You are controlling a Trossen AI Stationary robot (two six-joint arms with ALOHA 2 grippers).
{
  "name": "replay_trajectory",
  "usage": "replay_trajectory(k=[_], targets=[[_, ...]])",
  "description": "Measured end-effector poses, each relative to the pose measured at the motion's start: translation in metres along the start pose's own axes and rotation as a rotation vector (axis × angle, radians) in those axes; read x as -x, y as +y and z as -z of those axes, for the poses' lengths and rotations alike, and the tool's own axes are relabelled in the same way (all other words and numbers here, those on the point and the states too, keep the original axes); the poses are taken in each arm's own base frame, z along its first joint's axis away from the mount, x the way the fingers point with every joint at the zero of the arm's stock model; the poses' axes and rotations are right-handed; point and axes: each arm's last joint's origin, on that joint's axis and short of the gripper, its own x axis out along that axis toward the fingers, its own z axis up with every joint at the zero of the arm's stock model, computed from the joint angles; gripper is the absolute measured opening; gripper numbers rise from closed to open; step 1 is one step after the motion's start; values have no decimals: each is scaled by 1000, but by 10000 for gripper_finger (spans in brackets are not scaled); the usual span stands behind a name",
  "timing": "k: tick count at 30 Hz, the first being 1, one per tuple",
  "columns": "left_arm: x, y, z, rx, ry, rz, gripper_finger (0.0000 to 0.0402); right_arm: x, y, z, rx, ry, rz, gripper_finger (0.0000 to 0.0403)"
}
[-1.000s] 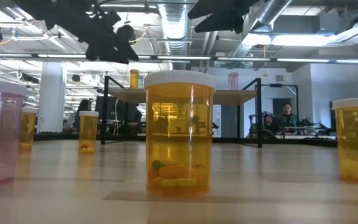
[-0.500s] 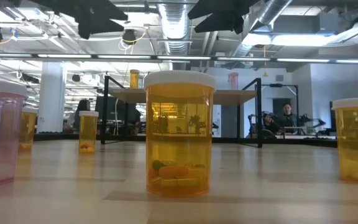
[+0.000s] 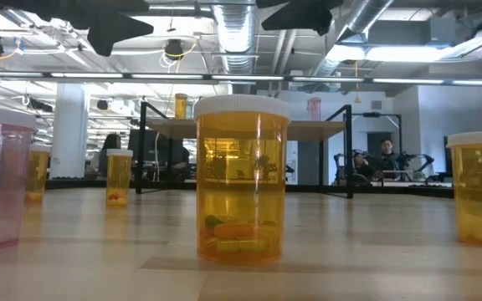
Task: Pick and place medicine bottles onto shelf by color
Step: Put the left small orange bottle on the shelf
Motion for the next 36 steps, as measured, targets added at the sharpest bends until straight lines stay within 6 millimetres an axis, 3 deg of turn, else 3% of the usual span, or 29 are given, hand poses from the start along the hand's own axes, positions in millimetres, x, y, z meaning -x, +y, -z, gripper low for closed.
replay_trajectory(k=[6,15,27,36], targets=[[3,-10,3,29,9,46,224,-7,20,10,30,8,-46,270],[6,-16,5,17,12,43,224,-45,52,39,138,6,-109,270],[6,-16,5,11,15,49,224,-97,54,52,87,-28,-218,270],[6,-16,4,5,13,50,224,-120,65,52,131,-22,-221,270]])
